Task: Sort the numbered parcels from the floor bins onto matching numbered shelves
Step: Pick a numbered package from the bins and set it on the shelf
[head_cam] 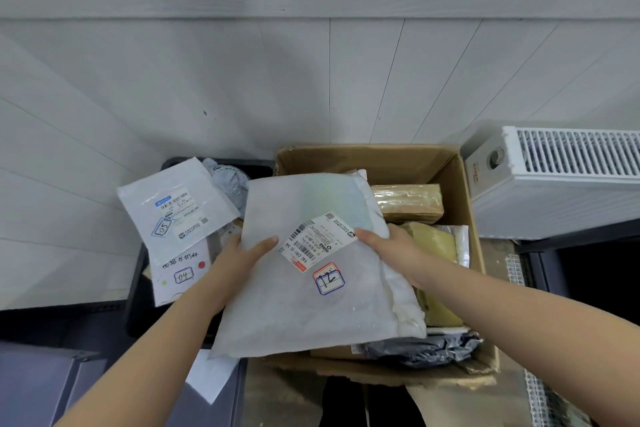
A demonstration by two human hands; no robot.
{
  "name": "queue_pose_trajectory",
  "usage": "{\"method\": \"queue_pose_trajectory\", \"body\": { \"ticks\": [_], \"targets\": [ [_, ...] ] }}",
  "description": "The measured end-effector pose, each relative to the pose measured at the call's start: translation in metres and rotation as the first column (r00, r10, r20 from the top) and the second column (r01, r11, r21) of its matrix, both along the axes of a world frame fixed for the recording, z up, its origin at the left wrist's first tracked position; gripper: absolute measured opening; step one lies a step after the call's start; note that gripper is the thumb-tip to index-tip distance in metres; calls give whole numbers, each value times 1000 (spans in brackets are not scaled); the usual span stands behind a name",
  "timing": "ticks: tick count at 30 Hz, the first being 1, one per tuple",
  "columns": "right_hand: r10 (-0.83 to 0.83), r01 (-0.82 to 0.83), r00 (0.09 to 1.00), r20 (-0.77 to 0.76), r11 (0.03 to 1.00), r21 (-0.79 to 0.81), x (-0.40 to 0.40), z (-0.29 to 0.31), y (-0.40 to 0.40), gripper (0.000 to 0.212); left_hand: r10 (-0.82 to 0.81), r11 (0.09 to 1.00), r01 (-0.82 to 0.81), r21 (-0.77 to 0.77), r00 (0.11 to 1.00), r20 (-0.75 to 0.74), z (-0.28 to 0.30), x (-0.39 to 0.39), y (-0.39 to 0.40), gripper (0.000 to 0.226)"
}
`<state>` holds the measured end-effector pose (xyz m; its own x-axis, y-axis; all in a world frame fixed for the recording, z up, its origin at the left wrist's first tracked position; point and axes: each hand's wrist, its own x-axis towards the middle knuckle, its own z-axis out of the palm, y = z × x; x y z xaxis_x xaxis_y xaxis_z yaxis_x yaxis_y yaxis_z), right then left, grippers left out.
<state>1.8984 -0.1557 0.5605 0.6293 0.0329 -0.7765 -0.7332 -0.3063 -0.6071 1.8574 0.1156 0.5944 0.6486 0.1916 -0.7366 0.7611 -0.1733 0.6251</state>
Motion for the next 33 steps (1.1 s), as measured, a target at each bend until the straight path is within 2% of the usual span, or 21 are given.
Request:
{"method": "queue_pose_trajectory", "body": {
  "ticks": [4,7,9,13,17,20,23,27,33],
  "targets": [
    [13,-12,994,108,1000,-10,0,43,4,54,39,996,-45,81,997,67,41,-7,-2,55],
    [56,-49,980,190,998,-42,2,76,8,50,28,990,-41,137,995,97,76,-10,0,83],
    [94,-83,964,250,995,-53,4,98,11,51,63,986,-82,145,989,132,100,-14,5,91],
    [142,-135,924,356,990,-44,8,143,17,47,202,967,-232,103,949,242,151,-34,1,64],
    [202,-235,882,426,972,26,6,184,14,50,290,937,-337,96,899,327,198,-60,-13,61],
    [248,-324,839,485,943,79,2,211,9,50,339,900,-420,118,844,415,231,-83,-33,43],
    [274,-396,791,547,911,118,-4,242,4,45,384,855,-500,134,787,484,263,-111,-53,55],
    [324,-508,732,599,846,163,-17,274,-3,48,426,791,-593,153,713,557,297,-152,-84,46],
    [385,-661,604,698,731,169,-55,317,2,41,510,675,-728,119,577,638,337,-227,-120,55]
  ]
}}
